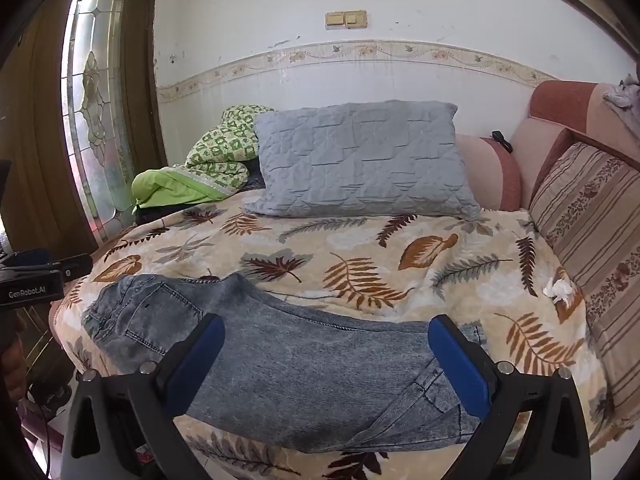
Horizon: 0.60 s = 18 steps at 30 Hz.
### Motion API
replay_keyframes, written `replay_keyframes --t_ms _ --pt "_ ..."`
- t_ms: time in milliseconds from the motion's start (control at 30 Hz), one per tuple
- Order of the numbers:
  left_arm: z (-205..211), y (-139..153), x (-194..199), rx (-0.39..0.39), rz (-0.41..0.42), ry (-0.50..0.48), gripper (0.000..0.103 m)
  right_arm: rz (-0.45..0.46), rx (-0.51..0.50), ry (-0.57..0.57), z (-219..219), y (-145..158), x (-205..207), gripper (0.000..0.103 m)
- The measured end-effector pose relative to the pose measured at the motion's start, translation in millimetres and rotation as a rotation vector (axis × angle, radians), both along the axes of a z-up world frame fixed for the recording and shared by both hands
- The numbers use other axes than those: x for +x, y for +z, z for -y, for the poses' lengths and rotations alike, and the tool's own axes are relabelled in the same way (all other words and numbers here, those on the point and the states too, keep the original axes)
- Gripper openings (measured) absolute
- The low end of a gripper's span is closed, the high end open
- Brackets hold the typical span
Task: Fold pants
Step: 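Move both grippers toward the grey jeans lying on the bed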
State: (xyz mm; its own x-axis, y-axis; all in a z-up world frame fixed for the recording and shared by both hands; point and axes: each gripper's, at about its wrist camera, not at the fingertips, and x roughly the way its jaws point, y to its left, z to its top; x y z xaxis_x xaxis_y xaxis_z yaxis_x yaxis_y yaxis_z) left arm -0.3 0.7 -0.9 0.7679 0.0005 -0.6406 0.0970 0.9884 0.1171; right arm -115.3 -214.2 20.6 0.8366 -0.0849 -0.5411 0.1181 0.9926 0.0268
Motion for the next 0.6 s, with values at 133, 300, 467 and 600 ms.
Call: replay_keyframes --t_ms 133,300,467,600 --pt "0.5 -2.3 -0.3 0.002 -0.008 0.004 0.103 -0.005 0.004 0.007 -0.5 -0.8 1.1 0.103" --pt "-5.7 -7.7 3.4 0.001 -0.016 0.003 0.103 -0.012 0.007 0.003 -0.1 -1.4 2.6 0.103" --pt "-5.5 -9.4 3.9 -0.002 -0.015 0.008 0.103 -0.018 0.019 -0.002 2.5 -2.5 2.6 0.103" --pt "-3.5 -5.6 3.3 0.003 -0.024 0.007 0.103 -0.019 0.020 -0.006 3.9 -2.3 2.9 0.103"
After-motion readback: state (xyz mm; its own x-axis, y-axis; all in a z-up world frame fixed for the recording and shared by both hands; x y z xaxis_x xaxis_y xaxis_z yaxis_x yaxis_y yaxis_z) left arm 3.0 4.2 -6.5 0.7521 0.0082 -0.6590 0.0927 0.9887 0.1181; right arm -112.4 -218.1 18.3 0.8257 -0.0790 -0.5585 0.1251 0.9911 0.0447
